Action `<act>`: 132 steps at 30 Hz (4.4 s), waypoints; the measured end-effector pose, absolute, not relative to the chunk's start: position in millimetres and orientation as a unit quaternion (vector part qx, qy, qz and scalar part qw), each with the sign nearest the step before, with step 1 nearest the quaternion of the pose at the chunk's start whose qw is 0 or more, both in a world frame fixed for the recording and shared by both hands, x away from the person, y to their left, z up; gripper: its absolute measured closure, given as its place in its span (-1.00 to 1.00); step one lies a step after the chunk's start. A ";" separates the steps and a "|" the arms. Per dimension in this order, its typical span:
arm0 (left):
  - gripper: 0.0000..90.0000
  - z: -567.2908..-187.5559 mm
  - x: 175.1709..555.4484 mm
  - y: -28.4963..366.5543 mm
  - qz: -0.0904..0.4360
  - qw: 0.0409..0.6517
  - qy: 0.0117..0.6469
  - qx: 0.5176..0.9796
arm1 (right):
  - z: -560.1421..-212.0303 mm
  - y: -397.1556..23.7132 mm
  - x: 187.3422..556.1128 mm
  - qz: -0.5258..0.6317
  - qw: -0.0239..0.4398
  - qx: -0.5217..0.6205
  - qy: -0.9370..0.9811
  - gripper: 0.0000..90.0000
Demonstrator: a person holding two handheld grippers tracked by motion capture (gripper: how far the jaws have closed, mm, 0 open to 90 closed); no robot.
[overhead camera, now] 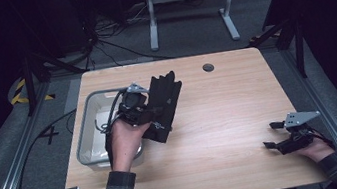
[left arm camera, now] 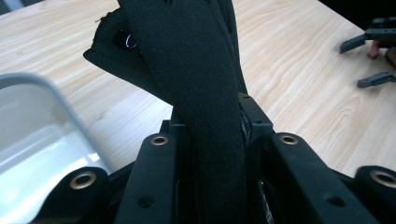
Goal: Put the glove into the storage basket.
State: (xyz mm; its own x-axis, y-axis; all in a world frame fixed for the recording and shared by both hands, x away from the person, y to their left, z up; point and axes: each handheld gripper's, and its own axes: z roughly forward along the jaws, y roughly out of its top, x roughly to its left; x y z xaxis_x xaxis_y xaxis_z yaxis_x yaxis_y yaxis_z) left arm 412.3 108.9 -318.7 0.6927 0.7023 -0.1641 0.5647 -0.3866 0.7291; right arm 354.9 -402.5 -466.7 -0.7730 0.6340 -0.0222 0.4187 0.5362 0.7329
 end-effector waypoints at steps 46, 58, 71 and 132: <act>0.57 -397.5 445.5 203.7 0.066 0.316 0.493 0.808 | -466.8 -402.0 355.3 0.374 0.145 0.306 0.864 -0.61; 0.11 -405.5 450.6 205.5 0.068 0.297 0.517 0.800 | -466.8 -402.0 355.3 0.374 0.145 0.306 0.864 -0.61; -0.50 -387.7 443.2 210.7 0.116 0.294 0.532 0.785 | -466.8 -402.0 355.3 0.374 0.145 0.306 0.864 -0.61; -0.62 -443.3 370.7 -12.6 0.082 0.366 0.296 0.878 | -466.8 -401.6 354.9 0.372 0.144 0.305 0.865 -0.64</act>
